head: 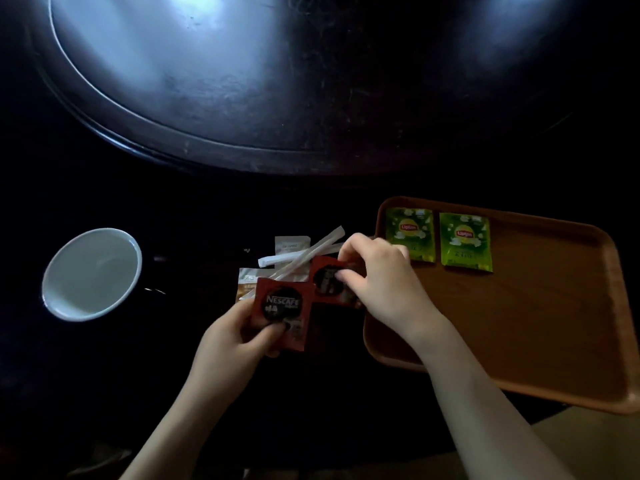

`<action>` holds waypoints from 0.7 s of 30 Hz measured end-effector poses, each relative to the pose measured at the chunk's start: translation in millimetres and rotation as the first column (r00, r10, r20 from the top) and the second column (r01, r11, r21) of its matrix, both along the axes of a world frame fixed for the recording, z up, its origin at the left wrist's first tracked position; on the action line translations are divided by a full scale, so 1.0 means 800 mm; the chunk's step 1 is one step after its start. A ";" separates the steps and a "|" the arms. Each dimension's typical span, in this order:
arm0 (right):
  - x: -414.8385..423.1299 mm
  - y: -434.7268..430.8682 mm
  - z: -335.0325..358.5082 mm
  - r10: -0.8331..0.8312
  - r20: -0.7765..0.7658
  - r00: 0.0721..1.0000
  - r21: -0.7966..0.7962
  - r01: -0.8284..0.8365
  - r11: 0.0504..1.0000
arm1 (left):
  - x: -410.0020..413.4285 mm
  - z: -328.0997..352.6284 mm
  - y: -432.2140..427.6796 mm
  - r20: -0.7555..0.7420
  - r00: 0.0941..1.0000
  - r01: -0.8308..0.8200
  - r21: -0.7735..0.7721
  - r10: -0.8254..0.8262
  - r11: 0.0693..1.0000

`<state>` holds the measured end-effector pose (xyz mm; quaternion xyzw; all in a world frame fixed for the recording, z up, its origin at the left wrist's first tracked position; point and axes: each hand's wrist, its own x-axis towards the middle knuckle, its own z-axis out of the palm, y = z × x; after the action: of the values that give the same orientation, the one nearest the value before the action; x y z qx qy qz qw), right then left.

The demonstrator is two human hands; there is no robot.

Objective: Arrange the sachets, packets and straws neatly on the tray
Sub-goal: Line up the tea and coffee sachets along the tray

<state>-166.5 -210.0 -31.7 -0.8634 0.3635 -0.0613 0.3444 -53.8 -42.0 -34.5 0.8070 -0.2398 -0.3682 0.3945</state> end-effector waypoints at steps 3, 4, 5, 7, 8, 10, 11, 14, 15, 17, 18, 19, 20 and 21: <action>-0.002 -0.004 0.011 -0.131 0.186 0.974 0.195 0.094 0.976 | 0.002 0.006 -0.008 -0.089 0.994 -0.064 -0.057 0.059 0.996; -0.004 -0.008 0.014 -0.197 0.233 0.952 0.265 0.133 0.955 | 0.001 0.008 -0.011 -0.118 0.990 -0.084 -0.076 0.074 0.994; -0.008 -0.014 0.015 -0.279 0.279 0.919 0.354 0.171 0.919 | 0.000 0.010 -0.015 -0.145 0.985 -0.104 -0.089 0.091 0.991; -0.019 -0.025 0.017 -0.461 0.336 0.821 0.542 0.232 0.808 | -0.005 0.012 -0.025 -0.184 0.977 -0.128 -0.106 0.107 0.986; -0.027 -0.030 0.018 -0.540 0.341 0.770 0.615 0.252 0.747 | -0.008 0.012 -0.031 -0.197 0.975 -0.131 -0.115 0.106 0.985; -0.047 -0.038 0.017 -0.661 0.326 0.676 0.723 0.272 0.635 | -0.017 0.014 -0.046 -0.216 0.972 -0.121 -0.138 0.090 0.983; -0.059 -0.041 0.015 -0.710 0.310 0.632 0.762 0.282 0.583 | -0.023 0.016 -0.054 -0.227 0.971 -0.115 -0.152 0.079 0.982; -0.099 -0.055 0.010 -0.813 0.268 0.517 0.796 0.357 0.489 | -0.040 0.019 -0.078 -0.255 0.966 -0.102 -0.181 0.053 0.978; -0.114 -0.060 0.007 -0.834 0.266 0.483 0.764 0.422 0.488 | -0.044 0.018 -0.085 -0.250 0.967 -0.093 -0.184 0.045 0.978; -0.143 -0.071 0.002 -0.872 0.275 0.404 0.646 0.594 0.479 | -0.053 0.015 -0.096 -0.227 0.974 -0.063 -0.184 0.020 0.981; -0.156 -0.075 0.000 -0.886 0.281 0.369 0.581 0.670 0.463 | -0.057 0.012 -0.101 -0.208 0.978 -0.047 -0.182 0.008 0.982; -0.168 -0.079 -0.004 -0.895 0.283 0.344 0.521 0.729 0.445 | -0.061 0.011 -0.105 -0.187 0.982 -0.033 -0.180 -0.001 0.983; -0.177 -0.082 -0.009 -0.903 0.278 0.329 0.473 0.771 0.427 | -0.064 0.009 -0.109 -0.164 0.986 -0.021 -0.177 -0.008 0.984; -0.184 -0.085 -0.015 -0.910 0.267 0.318 0.429 0.806 0.408 | -0.068 0.009 -0.113 -0.148 0.989 -0.009 -0.173 -0.016 0.985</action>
<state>-314.0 -277.9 -43.4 -0.4487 0.6776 -0.3990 0.4246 -108.2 -132.1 -27.5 0.7396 -0.2423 -0.4057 0.4792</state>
